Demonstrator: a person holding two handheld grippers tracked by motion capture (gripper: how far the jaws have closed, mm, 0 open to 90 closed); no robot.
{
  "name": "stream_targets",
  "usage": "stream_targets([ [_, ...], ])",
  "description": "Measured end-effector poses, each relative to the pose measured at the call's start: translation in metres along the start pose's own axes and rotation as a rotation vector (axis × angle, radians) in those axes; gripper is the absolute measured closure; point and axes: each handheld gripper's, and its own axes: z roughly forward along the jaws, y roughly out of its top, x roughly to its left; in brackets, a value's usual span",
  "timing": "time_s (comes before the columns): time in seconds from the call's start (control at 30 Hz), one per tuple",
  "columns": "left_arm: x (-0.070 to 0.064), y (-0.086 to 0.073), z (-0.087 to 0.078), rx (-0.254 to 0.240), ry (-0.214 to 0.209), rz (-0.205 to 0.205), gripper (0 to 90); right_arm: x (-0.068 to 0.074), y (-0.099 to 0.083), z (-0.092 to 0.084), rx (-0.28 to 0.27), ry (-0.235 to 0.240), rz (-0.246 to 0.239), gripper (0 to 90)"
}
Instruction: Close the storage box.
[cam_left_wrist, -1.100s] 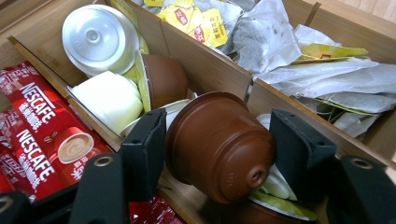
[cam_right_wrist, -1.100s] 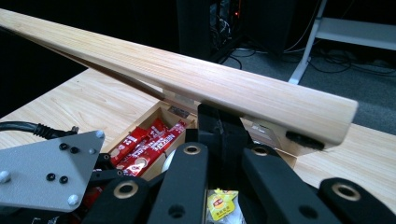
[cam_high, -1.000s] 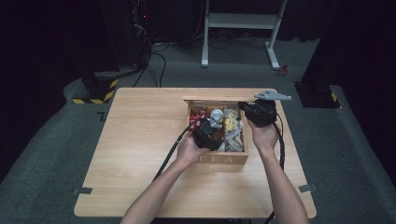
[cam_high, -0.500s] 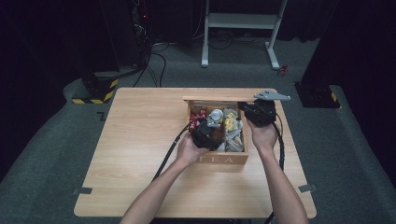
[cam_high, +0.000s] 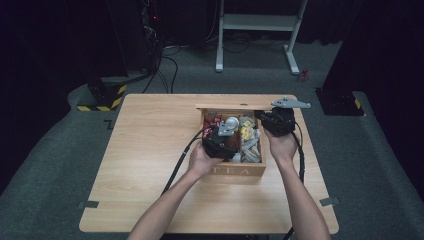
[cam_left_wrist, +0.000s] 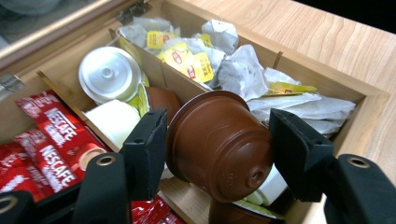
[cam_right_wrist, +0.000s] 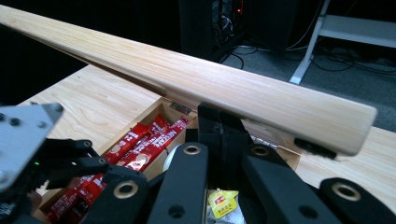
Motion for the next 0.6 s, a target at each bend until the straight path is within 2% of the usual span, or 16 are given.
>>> stream_targets([
  [0.43,0.008,-0.003,-0.024,-0.072,-0.016,-0.039,39.7,0.0,0.0,-0.001,0.007,0.002,0.001,90.0],
  [0.6,0.01,-0.006,-0.028,-0.074,-0.016,-0.042,39.7,0.0,0.0,-0.001,0.006,0.005,0.004,90.0],
])
